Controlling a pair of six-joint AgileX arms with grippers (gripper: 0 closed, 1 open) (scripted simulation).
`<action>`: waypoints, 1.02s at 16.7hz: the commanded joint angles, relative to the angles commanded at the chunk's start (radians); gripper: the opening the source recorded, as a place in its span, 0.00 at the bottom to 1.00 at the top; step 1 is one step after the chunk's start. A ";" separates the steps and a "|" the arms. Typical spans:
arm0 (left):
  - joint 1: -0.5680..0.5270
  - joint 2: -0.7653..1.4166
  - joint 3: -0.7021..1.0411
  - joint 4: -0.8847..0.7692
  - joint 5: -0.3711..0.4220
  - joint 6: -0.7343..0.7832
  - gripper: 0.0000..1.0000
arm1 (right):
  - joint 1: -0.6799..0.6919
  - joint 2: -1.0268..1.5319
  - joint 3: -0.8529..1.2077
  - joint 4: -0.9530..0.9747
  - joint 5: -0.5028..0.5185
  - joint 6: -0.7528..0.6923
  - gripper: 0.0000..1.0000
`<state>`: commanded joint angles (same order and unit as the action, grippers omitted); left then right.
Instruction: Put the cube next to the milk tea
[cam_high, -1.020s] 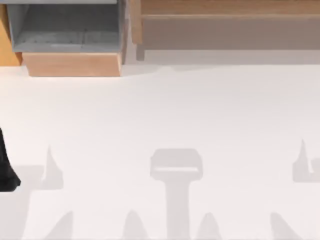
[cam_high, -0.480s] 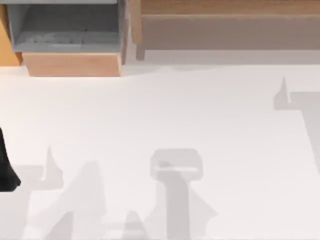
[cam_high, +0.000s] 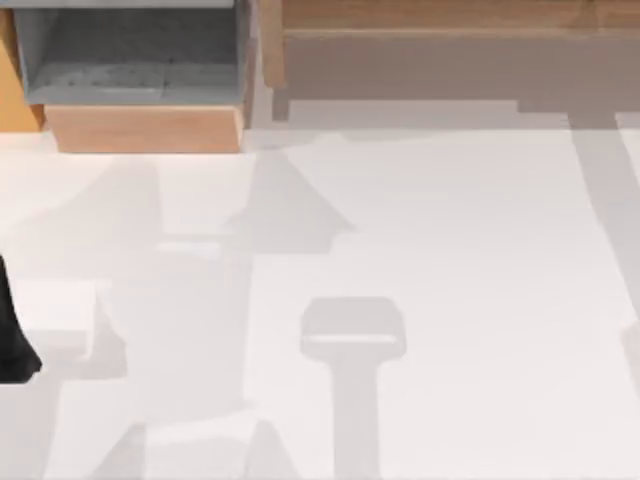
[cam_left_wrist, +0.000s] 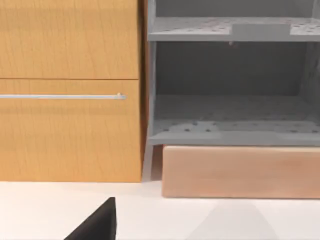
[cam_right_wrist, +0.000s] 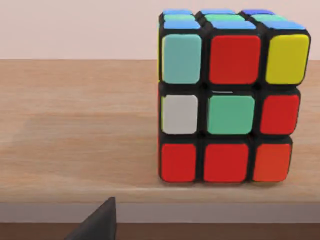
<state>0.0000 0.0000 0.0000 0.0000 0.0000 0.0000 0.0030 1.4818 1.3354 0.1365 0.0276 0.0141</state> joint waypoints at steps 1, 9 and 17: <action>0.000 0.000 0.000 0.000 0.000 0.000 1.00 | 0.000 0.040 0.038 0.004 0.001 0.001 1.00; 0.000 0.000 0.000 0.000 0.000 0.000 1.00 | 0.000 0.102 0.100 0.010 0.002 0.001 1.00; 0.000 0.000 0.000 0.000 0.000 0.000 1.00 | -0.004 0.315 0.345 -0.018 0.001 0.001 1.00</action>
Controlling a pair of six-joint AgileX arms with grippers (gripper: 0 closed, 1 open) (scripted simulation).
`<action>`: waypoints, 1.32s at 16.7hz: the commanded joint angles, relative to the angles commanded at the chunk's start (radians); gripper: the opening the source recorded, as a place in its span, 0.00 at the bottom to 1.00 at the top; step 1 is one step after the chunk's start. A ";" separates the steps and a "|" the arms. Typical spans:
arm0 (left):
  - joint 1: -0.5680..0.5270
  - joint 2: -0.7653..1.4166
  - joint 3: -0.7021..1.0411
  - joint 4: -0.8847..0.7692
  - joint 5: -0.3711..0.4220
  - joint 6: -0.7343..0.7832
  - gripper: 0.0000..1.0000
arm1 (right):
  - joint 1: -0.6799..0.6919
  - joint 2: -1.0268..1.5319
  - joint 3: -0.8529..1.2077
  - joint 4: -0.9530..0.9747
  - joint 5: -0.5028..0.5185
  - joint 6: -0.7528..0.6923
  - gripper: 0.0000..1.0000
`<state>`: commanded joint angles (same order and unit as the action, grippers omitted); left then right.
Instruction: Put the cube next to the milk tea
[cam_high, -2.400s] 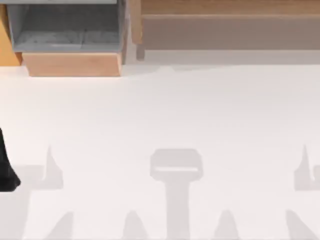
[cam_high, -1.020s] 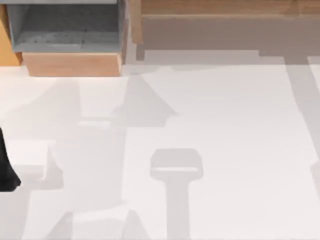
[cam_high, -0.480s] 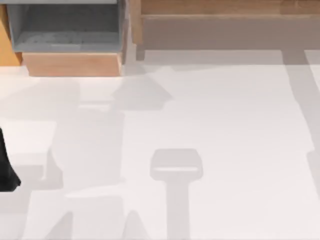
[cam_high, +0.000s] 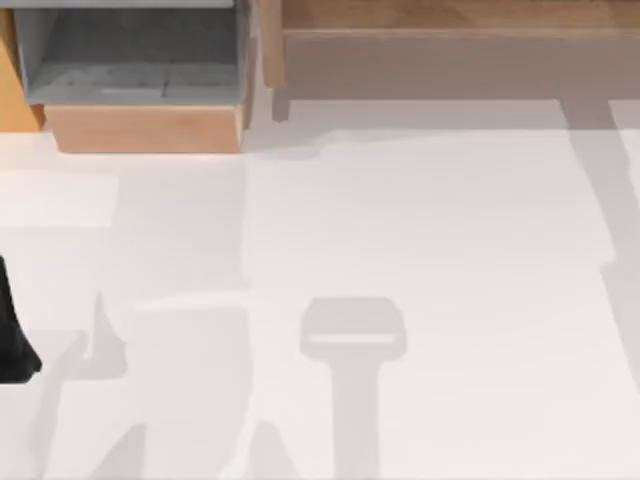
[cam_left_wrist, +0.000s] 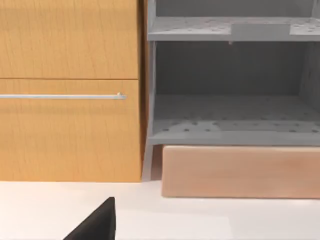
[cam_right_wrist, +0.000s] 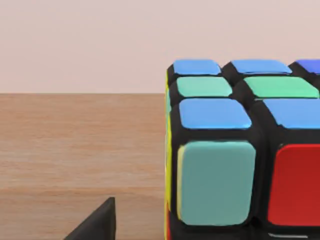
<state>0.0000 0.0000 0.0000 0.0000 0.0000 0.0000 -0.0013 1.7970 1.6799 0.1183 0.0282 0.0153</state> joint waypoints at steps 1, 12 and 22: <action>0.000 0.000 0.000 0.000 0.000 0.000 1.00 | 0.000 0.015 0.016 -0.002 0.000 0.000 1.00; 0.000 0.000 0.000 0.000 0.000 0.000 1.00 | 0.000 0.021 0.022 -0.003 0.000 0.000 0.47; 0.000 0.000 0.000 0.000 0.000 0.000 1.00 | 0.000 0.021 0.022 -0.003 0.000 0.000 0.00</action>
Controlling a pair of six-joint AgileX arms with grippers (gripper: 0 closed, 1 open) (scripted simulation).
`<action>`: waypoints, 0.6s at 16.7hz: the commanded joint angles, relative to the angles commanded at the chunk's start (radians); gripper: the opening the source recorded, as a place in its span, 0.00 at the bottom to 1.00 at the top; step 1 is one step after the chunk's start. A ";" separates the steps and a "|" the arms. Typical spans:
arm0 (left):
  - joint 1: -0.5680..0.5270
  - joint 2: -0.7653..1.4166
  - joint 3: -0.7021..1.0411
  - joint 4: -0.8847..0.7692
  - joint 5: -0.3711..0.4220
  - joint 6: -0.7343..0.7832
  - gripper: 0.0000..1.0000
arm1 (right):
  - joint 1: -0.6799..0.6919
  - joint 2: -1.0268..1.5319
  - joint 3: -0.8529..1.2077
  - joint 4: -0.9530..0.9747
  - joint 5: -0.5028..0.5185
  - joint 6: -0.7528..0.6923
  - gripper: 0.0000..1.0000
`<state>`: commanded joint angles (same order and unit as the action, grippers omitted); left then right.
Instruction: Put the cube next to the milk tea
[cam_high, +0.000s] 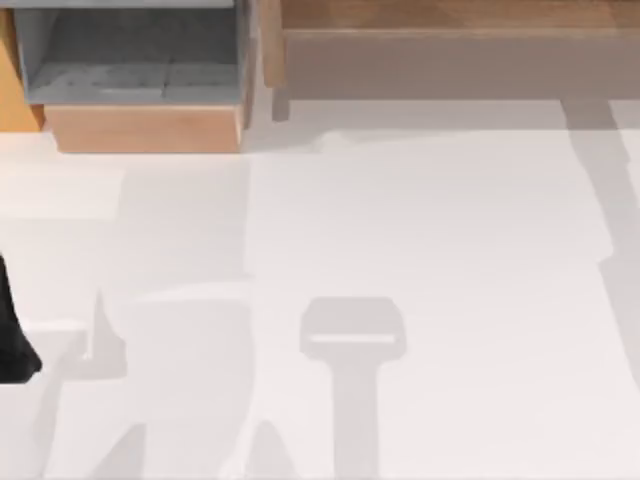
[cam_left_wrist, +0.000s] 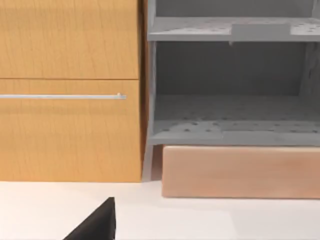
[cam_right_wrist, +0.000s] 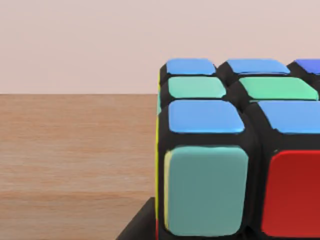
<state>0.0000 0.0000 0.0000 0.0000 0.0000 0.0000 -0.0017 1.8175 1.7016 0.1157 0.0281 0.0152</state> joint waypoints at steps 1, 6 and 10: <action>0.000 0.000 0.000 0.000 0.000 0.000 1.00 | 0.000 0.000 0.000 0.000 0.000 0.000 0.00; 0.000 0.000 0.000 0.000 0.000 0.000 1.00 | 0.001 -0.001 0.004 -0.003 -0.001 0.002 0.00; 0.000 0.000 0.000 0.000 0.000 0.000 1.00 | 0.001 0.004 0.044 -0.039 -0.001 0.002 0.00</action>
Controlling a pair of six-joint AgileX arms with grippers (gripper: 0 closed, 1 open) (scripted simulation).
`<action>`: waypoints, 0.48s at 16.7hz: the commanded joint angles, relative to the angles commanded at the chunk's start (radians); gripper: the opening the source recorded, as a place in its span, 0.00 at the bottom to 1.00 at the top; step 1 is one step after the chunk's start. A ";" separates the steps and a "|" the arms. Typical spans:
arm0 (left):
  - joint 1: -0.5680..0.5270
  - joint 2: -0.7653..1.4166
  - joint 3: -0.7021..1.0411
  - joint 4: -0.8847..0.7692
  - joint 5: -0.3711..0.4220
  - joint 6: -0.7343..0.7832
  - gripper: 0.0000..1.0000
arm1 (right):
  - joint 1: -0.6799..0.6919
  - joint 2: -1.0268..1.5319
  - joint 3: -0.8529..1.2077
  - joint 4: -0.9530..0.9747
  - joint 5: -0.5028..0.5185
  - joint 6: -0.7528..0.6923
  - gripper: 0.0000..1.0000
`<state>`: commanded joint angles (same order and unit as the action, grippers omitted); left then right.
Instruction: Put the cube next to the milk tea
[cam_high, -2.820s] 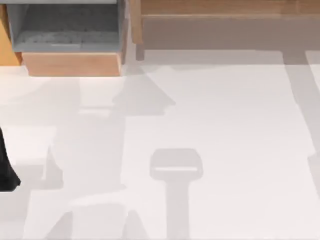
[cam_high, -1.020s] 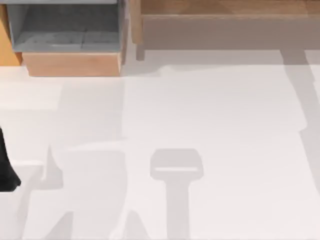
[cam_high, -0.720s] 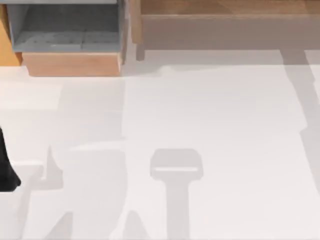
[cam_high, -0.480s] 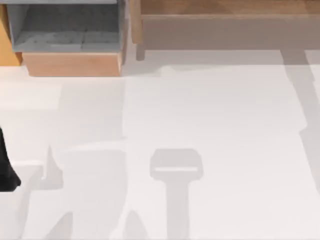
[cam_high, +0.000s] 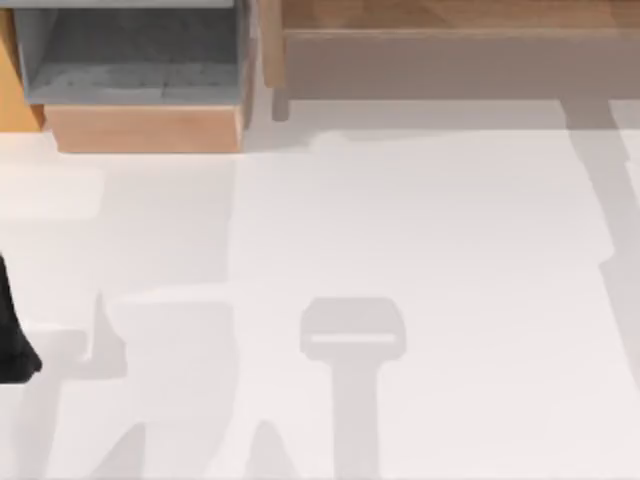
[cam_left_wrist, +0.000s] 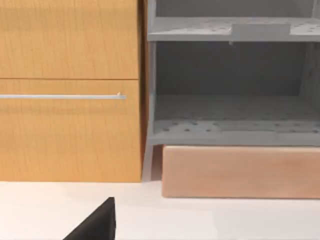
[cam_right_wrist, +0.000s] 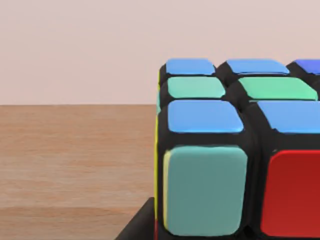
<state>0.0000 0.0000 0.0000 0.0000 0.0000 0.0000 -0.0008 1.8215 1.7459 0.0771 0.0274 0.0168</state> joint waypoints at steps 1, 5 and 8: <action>0.000 0.000 0.000 0.000 0.000 0.000 1.00 | 0.000 0.000 0.003 -0.003 0.000 0.000 0.00; 0.000 0.000 0.000 0.000 0.000 0.000 1.00 | 0.000 -0.003 0.001 -0.001 0.000 0.001 0.00; 0.000 0.000 0.000 0.000 0.000 0.000 1.00 | 0.031 -0.053 0.006 -0.059 0.007 0.041 0.00</action>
<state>0.0000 0.0000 0.0000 0.0000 0.0000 0.0000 0.0298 1.7681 1.7517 0.0185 0.0345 0.0577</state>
